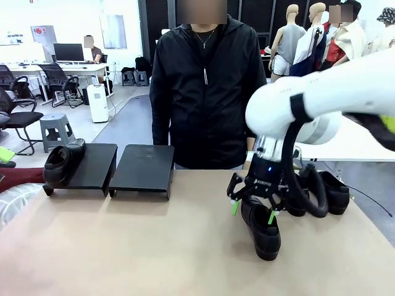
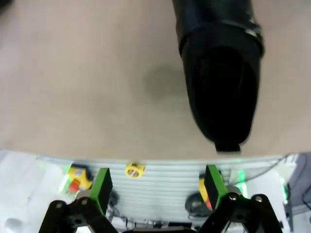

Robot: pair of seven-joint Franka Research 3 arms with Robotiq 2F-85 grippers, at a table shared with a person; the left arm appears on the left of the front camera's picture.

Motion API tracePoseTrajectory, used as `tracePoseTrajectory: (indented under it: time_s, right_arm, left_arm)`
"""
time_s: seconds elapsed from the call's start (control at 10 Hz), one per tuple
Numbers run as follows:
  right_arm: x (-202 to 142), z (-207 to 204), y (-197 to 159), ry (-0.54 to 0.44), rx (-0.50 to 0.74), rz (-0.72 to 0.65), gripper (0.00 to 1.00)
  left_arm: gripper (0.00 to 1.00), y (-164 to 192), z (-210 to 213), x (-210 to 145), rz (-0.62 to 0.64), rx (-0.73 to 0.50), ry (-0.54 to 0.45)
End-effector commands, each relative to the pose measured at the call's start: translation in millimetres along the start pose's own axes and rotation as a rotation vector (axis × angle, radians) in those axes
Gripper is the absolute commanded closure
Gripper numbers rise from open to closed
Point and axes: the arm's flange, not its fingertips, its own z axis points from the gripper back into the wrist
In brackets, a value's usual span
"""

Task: Organize the shoes by placing them on the stand.
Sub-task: Pick up one Shoe and place it in the middle of the table.

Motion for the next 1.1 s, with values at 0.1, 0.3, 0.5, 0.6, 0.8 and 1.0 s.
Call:
tracePoseTrajectory:
  time_s: [0.1,0.3,0.5,0.6,0.8,1.0]
  right_arm:
    - [19,-27,-5,-0.071,-0.079,0.074,0.0]
    - [29,-32,-9,-0.143,-0.079,0.086,0.0]
    - [35,-35,-7,-0.126,-0.075,0.145,0.0]
    - [35,-37,-6,-0.13,-0.073,0.151,0.0]
    - [39,-41,-4,-0.119,-0.095,0.158,0.0]
    - [39,-45,-3,-0.127,-0.078,0.159,0.0]
  left_arm:
    - [0.0,2,4,-2,-0.022,-0.002,0.008]
    - [0.0,2,4,-2,-0.022,-0.002,0.008]
    - [0.0,2,4,-2,-0.022,-0.002,0.008]
    - [0.0,2,4,-2,-0.022,-0.002,0.008]
    - [0.0,2,4,-2,-0.022,-0.002,0.008]
    - [0.0,2,4,-2,-0.022,-0.002,0.008]
